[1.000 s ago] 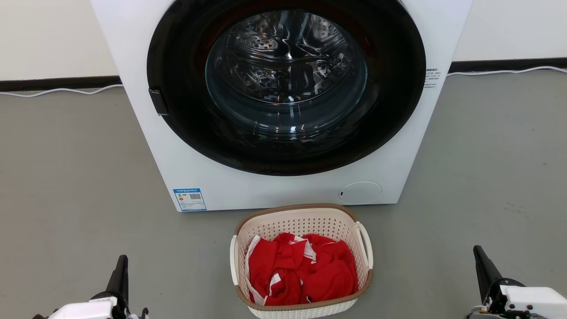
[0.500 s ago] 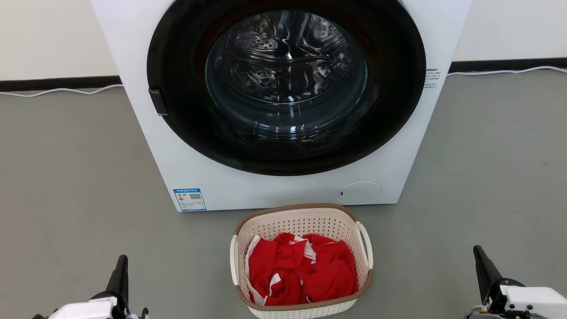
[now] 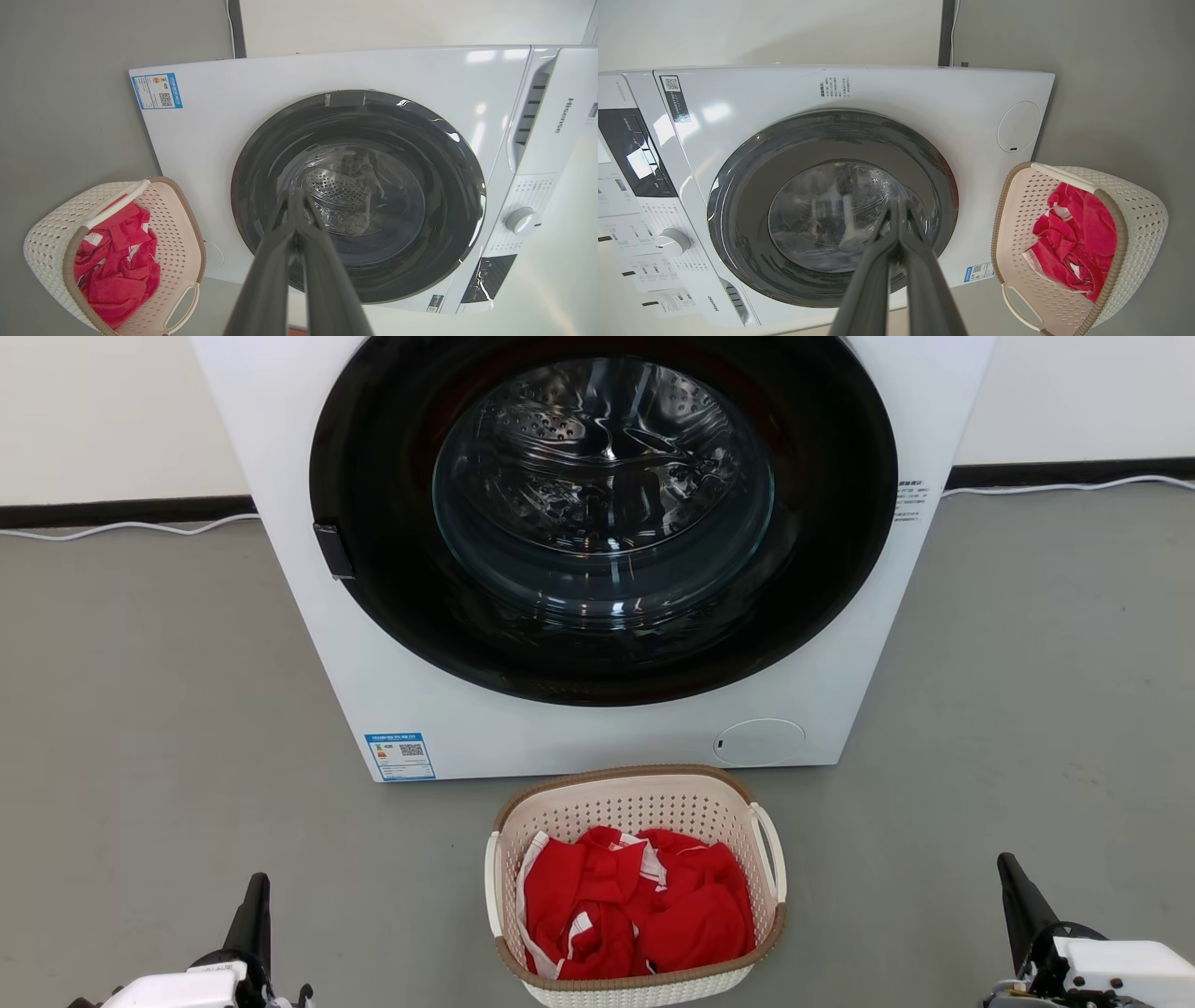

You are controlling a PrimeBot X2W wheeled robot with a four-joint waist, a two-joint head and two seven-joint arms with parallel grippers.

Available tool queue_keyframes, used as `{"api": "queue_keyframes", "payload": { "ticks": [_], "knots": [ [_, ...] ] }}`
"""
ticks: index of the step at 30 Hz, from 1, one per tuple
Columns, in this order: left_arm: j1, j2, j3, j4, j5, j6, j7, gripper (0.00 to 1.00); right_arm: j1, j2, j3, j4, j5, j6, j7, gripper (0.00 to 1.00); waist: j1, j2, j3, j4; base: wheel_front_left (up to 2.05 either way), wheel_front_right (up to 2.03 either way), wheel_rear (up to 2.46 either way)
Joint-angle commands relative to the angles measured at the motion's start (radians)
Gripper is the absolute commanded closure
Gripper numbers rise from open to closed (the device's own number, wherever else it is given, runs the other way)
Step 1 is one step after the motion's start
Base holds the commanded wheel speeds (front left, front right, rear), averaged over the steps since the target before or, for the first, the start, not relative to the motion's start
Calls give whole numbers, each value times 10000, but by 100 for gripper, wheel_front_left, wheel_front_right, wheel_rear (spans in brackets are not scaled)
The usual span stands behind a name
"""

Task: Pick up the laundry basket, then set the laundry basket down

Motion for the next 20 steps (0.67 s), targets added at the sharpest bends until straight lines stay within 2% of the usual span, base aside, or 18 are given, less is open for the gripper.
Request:
{"api": "queue_keyframes", "payload": {
  "ticks": [1, 20],
  "knots": [
    [-472, 177, 324, -273, -62, -115, 39, 100, -437, -154, 194, -290, 74, 25, 73, 100, 0, 0, 0, 0, 0, 0, 0],
    [-472, 177, 322, -273, -63, -115, 38, 100, -437, -154, 194, -290, 74, 25, 73, 100, 0, 0, 0, 0, 0, 0, 0]
  ]
}}
